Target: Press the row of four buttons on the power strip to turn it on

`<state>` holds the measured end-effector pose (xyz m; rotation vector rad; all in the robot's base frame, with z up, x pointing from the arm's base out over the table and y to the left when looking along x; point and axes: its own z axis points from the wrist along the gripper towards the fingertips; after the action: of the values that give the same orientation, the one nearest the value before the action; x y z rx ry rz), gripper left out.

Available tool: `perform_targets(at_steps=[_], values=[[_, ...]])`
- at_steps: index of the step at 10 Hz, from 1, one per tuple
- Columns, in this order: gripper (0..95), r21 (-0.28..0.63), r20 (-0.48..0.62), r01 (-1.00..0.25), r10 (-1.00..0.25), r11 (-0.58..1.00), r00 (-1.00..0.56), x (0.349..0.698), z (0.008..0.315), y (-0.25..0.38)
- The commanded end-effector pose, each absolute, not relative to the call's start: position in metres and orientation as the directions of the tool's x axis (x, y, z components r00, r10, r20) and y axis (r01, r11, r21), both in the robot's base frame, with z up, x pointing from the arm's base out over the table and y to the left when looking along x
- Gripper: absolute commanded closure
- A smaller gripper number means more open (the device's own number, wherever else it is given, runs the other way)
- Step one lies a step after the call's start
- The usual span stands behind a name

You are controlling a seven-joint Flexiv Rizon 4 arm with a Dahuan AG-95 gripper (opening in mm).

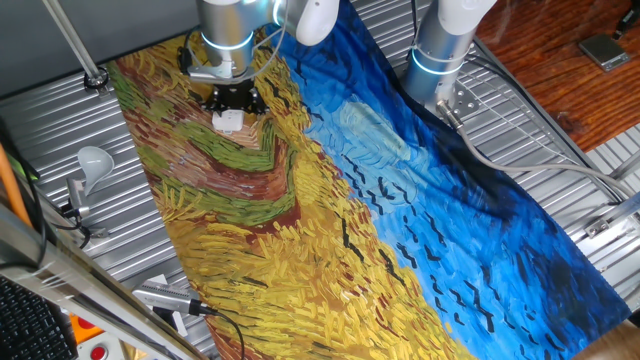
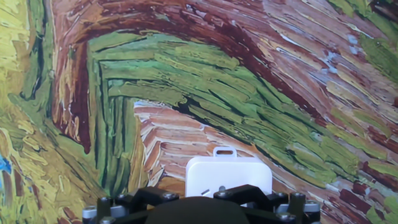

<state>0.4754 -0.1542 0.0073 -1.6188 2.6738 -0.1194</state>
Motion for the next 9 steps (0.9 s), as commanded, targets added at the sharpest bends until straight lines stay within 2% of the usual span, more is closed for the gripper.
perform_targets(at_steps=[1, 9], values=[[0.0, -0.077, 0.025, -0.883, -0.884, 0.464, -0.466, 0.4758, -0.0278, -0.1559], [0.0, -0.083, 0.022, -0.884, -0.886, 0.461, -0.464, 0.4749, -0.0282, -0.156]])
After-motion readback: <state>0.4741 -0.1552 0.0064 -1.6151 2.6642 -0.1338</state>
